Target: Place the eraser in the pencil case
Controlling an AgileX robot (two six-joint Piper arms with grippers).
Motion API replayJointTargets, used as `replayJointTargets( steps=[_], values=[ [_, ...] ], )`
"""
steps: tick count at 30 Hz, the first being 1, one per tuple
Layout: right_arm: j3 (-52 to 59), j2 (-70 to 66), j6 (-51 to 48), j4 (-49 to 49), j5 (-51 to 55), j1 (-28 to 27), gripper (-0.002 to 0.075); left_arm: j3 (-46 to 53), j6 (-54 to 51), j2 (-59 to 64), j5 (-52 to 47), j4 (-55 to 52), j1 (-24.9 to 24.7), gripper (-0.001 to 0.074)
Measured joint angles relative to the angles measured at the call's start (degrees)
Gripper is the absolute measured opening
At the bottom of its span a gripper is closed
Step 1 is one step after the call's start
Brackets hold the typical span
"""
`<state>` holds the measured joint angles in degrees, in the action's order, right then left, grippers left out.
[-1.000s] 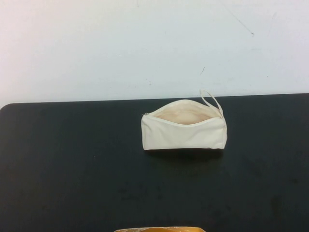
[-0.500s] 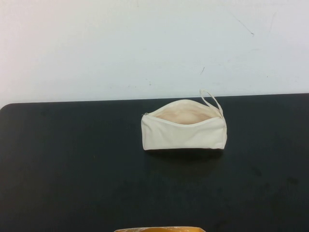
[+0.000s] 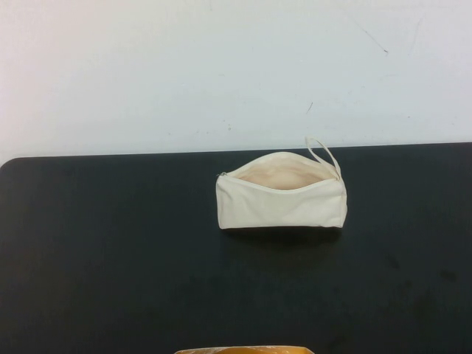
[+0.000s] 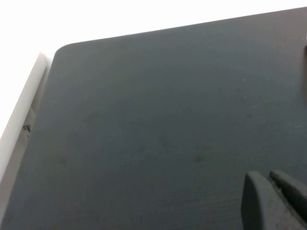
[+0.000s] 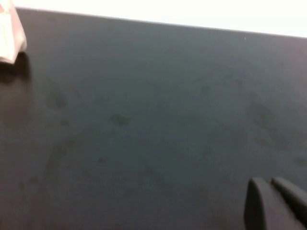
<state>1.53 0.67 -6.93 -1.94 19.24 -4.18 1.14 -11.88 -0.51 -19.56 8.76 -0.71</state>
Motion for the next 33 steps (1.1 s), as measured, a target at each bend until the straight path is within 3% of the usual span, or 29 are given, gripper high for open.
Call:
replayJointTargets(
  steps=[6, 14, 33],
  values=[
    [0.0, 0.0, 0.29, 0.0, 0.23, 0.0, -0.0001, 0.0, 0.0, 0.0, 0.0, 0.0, 0.0, -0.0001],
    [0.0, 0.0, 2.33, -0.43, 0.35, 4.82, -0.0001, 0.0, 0.0, 0.0, 0.0, 0.0, 0.0, -0.0001],
    [0.0, 0.0, 2.37, -0.53, 0.35, 5.06, -0.0001, 0.0, 0.0, 0.0, 0.0, 0.0, 0.0, -0.0001]
  ],
)
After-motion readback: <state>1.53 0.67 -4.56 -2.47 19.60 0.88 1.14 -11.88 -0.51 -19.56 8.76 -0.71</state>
